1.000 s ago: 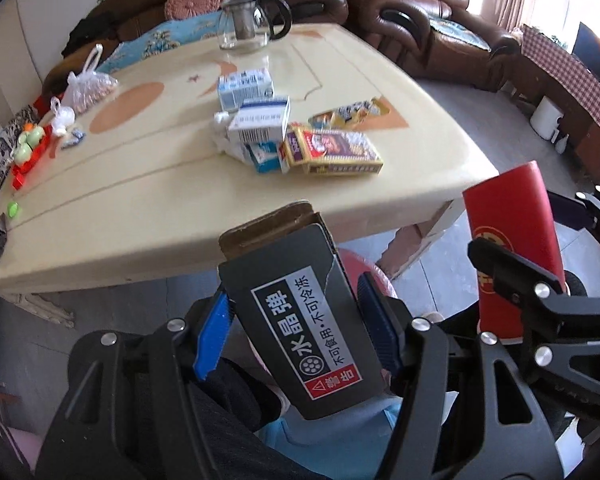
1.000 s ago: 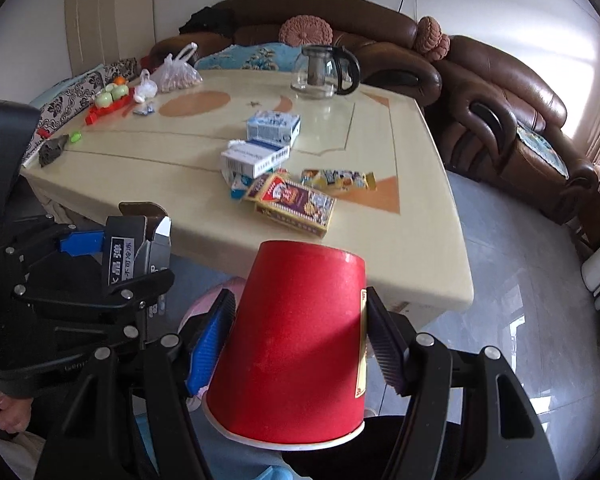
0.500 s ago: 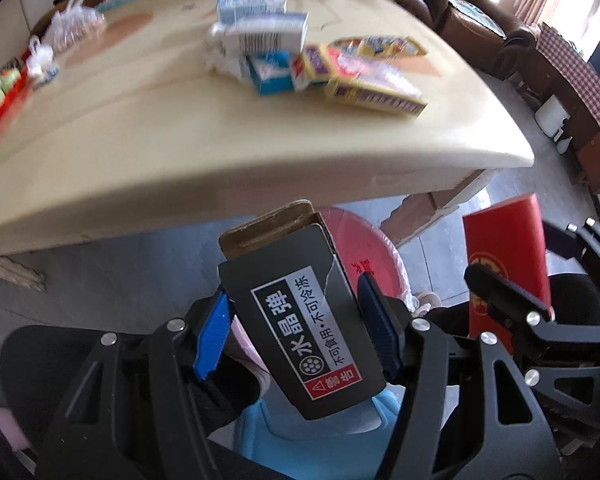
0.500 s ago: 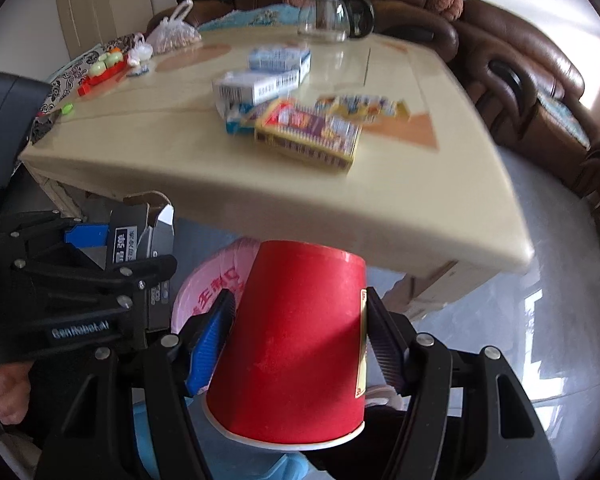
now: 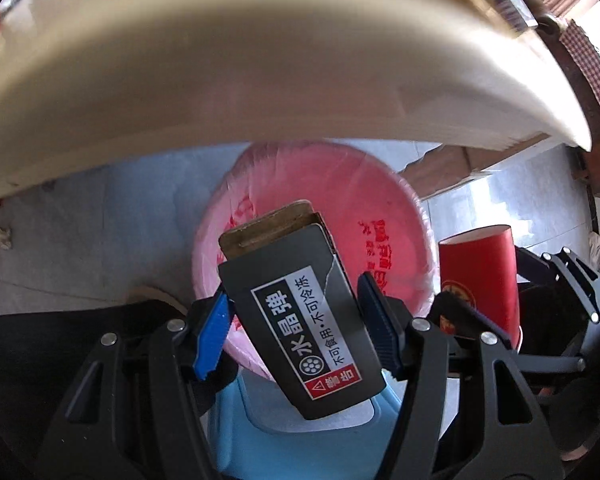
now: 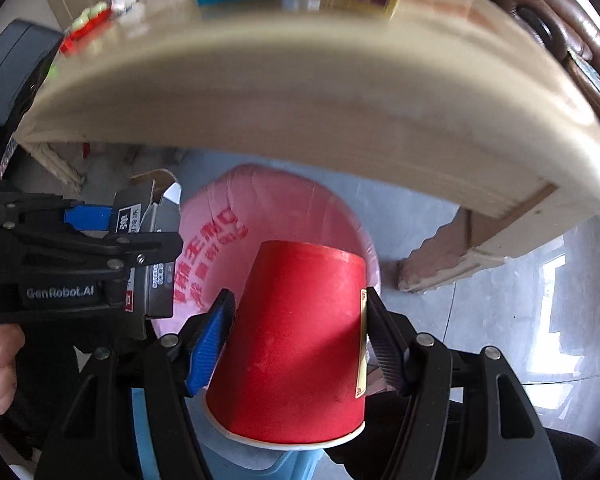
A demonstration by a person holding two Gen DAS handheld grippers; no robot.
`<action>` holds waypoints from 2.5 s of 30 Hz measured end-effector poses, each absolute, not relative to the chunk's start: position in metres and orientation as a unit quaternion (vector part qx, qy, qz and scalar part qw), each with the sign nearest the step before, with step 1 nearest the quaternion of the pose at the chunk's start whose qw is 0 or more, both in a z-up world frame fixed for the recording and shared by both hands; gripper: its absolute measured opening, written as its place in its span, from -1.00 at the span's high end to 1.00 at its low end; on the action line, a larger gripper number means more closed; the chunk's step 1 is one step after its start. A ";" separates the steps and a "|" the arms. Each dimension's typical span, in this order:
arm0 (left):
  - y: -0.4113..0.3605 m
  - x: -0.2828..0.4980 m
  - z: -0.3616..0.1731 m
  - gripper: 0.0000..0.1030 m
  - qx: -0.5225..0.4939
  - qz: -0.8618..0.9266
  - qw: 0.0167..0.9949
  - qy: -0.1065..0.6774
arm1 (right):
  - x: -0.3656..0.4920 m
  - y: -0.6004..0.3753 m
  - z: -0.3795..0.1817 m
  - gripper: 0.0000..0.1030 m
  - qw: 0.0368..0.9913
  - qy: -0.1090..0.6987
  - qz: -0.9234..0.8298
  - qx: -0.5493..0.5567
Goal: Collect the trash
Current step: 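Carry the red cup and black box down over the pink trash bin, then open both tools to drop the cup and box into the bin, then move both open tools back over the table toward the snacks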
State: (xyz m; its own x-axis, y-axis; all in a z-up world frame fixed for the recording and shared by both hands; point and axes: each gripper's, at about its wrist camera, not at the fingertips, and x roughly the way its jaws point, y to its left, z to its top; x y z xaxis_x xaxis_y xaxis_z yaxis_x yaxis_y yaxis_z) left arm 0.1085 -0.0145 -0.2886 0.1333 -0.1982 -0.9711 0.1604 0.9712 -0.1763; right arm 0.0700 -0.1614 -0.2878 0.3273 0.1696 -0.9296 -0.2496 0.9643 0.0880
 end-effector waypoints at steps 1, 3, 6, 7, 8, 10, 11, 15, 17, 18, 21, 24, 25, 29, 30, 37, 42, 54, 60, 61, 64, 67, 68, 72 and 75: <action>-0.014 0.110 -0.297 -0.18 -0.015 -0.115 0.748 0.654 | 0.071 -0.160 -0.295 -0.24 0.809 0.571 0.132 -0.034; -0.013 0.116 -0.309 -0.18 -0.021 -0.110 0.739 0.664 | 0.075 -0.157 -0.304 -0.24 0.803 0.579 0.138 -0.033; -0.012 0.120 -0.329 -0.18 -0.029 -0.104 0.721 0.685 | 0.082 -0.151 -0.321 -0.24 0.791 0.594 0.144 -0.042; -0.014 0.124 -0.334 -0.18 -0.029 -0.101 0.717 0.689 | 0.083 -0.151 -0.326 -0.24 0.787 0.598 0.147 -0.040; -0.016 0.127 -0.339 -0.18 -0.031 -0.103 0.713 0.693 | 0.085 -0.149 -0.333 -0.24 0.782 0.604 0.150 -0.039; -0.016 0.128 -0.347 -0.18 -0.032 -0.106 0.706 0.700 | 0.087 -0.146 -0.342 -0.24 0.774 0.614 0.151 -0.043; -0.016 0.129 -0.352 -0.18 -0.031 -0.105 0.704 0.702 | 0.088 -0.145 -0.345 -0.24 0.771 0.617 0.153 -0.044; -0.014 0.135 -0.367 -0.18 -0.043 -0.104 0.684 0.721 | 0.092 -0.142 -0.355 -0.25 0.761 0.626 0.165 -0.038; -0.013 0.136 -0.371 -0.18 -0.043 -0.098 0.680 0.726 | 0.093 -0.141 -0.358 -0.25 0.759 0.627 0.169 -0.035; -0.012 0.137 -0.371 -0.18 -0.044 -0.097 0.677 0.728 | 0.094 -0.140 -0.360 -0.26 0.758 0.629 0.171 -0.037; -0.014 0.138 -0.375 -0.19 -0.043 -0.101 0.668 0.736 | 0.095 -0.138 -0.363 -0.28 0.756 0.630 0.174 -0.041; -0.014 0.142 -0.380 -0.37 -0.030 -0.092 0.665 0.741 | 0.096 -0.136 -0.364 -0.47 0.753 0.633 0.174 -0.046; -0.014 0.143 -0.382 -0.39 -0.028 -0.089 0.666 0.740 | 0.097 -0.135 -0.363 -0.49 0.754 0.632 0.173 -0.046; -0.013 0.144 -0.382 -0.50 -0.023 -0.089 0.666 0.740 | 0.097 -0.135 -0.362 -0.49 0.755 0.631 0.176 -0.038; -0.014 0.144 -0.382 -0.50 -0.019 -0.089 0.668 0.738 | 0.098 -0.136 -0.363 -0.49 0.755 0.630 0.174 -0.038; -0.019 0.140 -0.378 -0.51 -0.007 -0.094 0.670 0.736 | 0.100 -0.139 -0.361 -0.49 0.758 0.628 0.171 -0.033; -0.021 0.136 -0.370 -0.51 -0.008 -0.099 0.678 0.729 | 0.100 -0.142 -0.356 -0.49 0.763 0.622 0.171 -0.030; -0.003 0.106 -0.256 -0.53 0.033 -0.125 0.748 0.651 | 0.064 -0.157 -0.265 -0.58 0.811 0.546 0.213 0.005; 0.025 0.102 -0.142 -0.76 0.036 -0.166 0.790 0.589 | 0.043 -0.179 -0.143 -0.86 0.857 0.455 0.241 0.018; 0.029 0.104 -0.124 -0.76 0.046 -0.167 0.795 0.581 | 0.042 -0.181 -0.126 -0.86 0.863 0.441 0.245 0.017; 0.034 0.112 -0.065 -0.78 0.077 -0.174 0.805 0.562 | 0.039 -0.192 -0.060 -0.86 0.887 0.385 0.253 0.012; 0.034 0.125 -0.008 -0.79 0.101 -0.215 0.801 0.550 | 0.048 -0.205 -0.010 -0.86 0.896 0.349 0.275 0.016; 0.032 0.128 0.003 -0.79 0.102 -0.231 0.800 0.544 | 0.056 -0.212 0.008 -0.86 0.899 0.341 0.274 0.013; 0.026 0.147 0.040 -0.79 0.125 -0.264 0.802 0.522 | 0.086 -0.222 0.056 -0.86 0.910 0.334 0.239 -0.056; 0.020 0.162 0.055 -0.79 0.185 -0.266 0.792 0.517 | 0.101 -0.224 0.081 -0.86 0.907 0.325 0.253 -0.088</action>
